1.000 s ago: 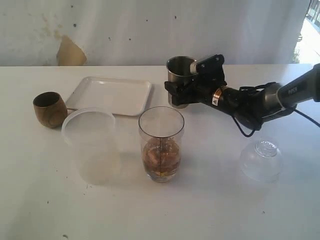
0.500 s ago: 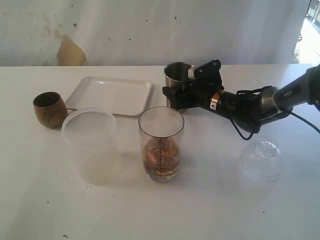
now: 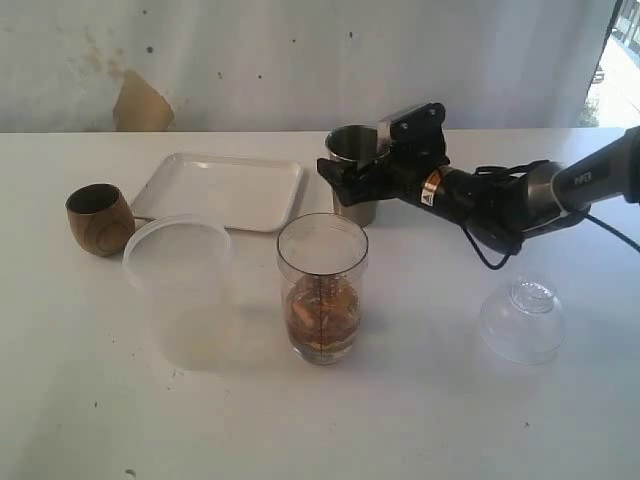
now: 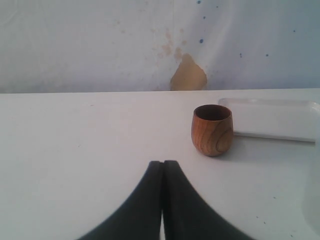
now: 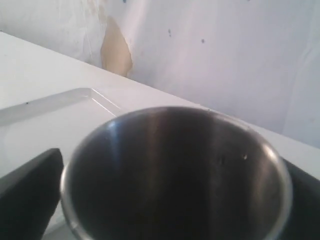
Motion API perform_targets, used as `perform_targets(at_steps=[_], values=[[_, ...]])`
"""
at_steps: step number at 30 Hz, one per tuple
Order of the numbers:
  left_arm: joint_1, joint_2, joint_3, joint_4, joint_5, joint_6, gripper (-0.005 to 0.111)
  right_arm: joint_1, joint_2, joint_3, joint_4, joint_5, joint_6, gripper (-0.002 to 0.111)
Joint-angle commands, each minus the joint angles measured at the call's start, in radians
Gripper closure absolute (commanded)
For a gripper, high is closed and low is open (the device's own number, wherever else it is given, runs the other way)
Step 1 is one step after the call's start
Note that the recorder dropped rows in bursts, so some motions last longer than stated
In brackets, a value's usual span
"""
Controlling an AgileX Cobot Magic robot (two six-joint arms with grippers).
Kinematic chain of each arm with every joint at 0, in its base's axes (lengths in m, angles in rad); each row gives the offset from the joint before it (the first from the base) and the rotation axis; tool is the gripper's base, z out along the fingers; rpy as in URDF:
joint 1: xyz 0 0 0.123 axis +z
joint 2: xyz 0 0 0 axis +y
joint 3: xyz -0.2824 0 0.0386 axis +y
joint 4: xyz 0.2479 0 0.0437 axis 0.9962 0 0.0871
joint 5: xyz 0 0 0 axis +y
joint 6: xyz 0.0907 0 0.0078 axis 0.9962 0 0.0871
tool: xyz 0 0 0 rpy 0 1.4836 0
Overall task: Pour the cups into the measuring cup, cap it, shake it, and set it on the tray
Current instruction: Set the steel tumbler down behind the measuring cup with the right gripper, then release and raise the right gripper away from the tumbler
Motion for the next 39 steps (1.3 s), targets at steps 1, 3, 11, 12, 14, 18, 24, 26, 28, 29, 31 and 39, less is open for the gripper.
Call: perform_targets(at_steps=[1, 3, 11, 12, 14, 18, 24, 26, 28, 29, 31, 39], values=[[0.001, -0.005, 0.005, 0.003, -0.007, -0.005, 0.107, 0.004, -0.049, 0.001, -0.017, 0.008, 0.003, 0.012], [0.001, -0.005, 0.005, 0.003, -0.007, -0.005, 0.107, 0.004, -0.066, 0.001, -0.050, 0.027, 0.025, 0.012], [0.001, -0.005, 0.005, 0.003, -0.007, -0.005, 0.107, 0.004, -0.128, 0.001, -0.101, 0.049, 0.054, 0.012], [0.001, -0.005, 0.005, 0.003, -0.007, -0.005, 0.107, 0.004, -0.139, 0.001, -0.101, 0.051, 0.054, 0.012], [0.001, -0.005, 0.005, 0.003, -0.007, -0.005, 0.107, 0.004, -0.168, 0.001, -0.101, 0.067, 0.062, 0.012], [0.001, -0.005, 0.005, 0.003, -0.007, -0.005, 0.107, 0.000, -0.262, 0.001, -0.117, 0.195, 0.194, 0.012], [0.001, -0.005, 0.005, 0.003, -0.007, -0.005, 0.107, 0.000, -0.477, 0.003, -0.588, 0.633, 0.707, 0.012], [0.001, -0.005, 0.005, 0.003, -0.007, -0.005, 0.107, -0.004, -0.537, 0.025, -0.742, 0.731, 1.041, 0.012], [0.001, -0.005, 0.005, 0.003, -0.007, -0.005, 0.107, -0.026, -0.608, 0.067, -0.898, 0.703, 1.317, 0.012], [0.001, -0.005, 0.005, 0.003, -0.007, -0.005, 0.107, -0.040, -0.639, 0.084, -0.977, 0.655, 1.433, 0.012], [0.001, -0.005, 0.005, 0.003, -0.007, -0.005, 0.107, -0.059, -0.686, 0.104, -1.069, 0.553, 1.584, 0.012], [0.001, -0.005, 0.005, 0.003, -0.007, -0.005, 0.107, -0.073, -0.800, 0.201, -1.069, 0.292, 1.569, 0.012]])
